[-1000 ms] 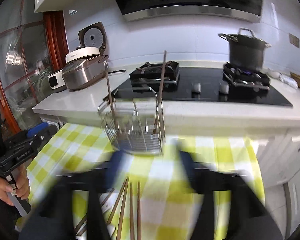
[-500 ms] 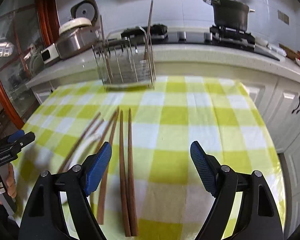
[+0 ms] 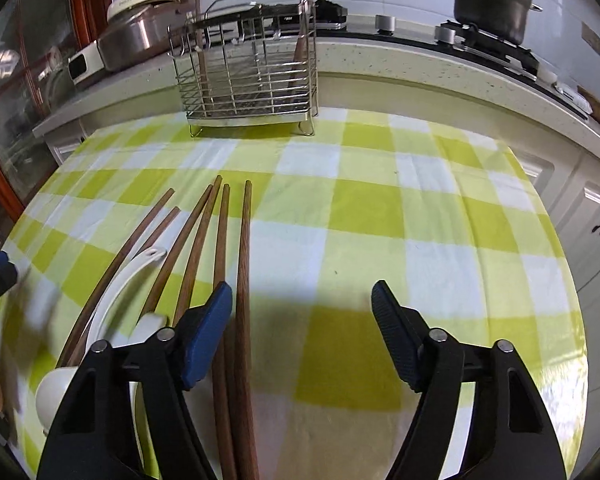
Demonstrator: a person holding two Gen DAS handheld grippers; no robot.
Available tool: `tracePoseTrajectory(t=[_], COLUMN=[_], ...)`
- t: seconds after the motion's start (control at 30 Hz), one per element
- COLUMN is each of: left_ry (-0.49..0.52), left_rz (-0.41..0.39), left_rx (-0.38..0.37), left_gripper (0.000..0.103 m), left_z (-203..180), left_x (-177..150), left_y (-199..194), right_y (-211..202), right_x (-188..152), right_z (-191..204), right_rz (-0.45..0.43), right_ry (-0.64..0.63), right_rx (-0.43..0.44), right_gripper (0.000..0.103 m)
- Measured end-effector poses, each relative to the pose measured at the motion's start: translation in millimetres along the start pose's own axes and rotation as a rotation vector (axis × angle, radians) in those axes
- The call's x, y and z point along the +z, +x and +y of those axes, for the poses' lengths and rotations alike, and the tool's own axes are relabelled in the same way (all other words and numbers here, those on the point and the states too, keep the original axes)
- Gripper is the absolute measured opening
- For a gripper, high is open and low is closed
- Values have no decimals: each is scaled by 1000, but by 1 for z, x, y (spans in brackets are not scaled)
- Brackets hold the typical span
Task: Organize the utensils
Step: 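Grasp another brown chopstick with each tool from the row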
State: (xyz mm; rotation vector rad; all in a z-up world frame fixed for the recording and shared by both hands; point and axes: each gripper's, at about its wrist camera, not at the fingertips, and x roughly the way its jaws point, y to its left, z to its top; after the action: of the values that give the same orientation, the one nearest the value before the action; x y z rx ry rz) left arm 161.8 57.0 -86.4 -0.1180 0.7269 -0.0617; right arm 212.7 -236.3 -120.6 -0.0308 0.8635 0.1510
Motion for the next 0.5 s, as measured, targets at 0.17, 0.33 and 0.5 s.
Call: tracePoseTrajectory(t=[0.17,0.33,0.5], left_ry=[3,19,7], left_rz=[8,14,13], left_rx=[3,3,8], left_gripper=[98,98,98], left_z=[2,3,6], left_x=[2,3,4], left_y=[2,5,6], right_y=[11,20,24], right_x=[8,9,13], right_z=[15,15,21], right_rz=[19,36,28], right_ry=[-51,-52,-75], right_rx=[-23,-17,-14], right_gripper=[56,48,42])
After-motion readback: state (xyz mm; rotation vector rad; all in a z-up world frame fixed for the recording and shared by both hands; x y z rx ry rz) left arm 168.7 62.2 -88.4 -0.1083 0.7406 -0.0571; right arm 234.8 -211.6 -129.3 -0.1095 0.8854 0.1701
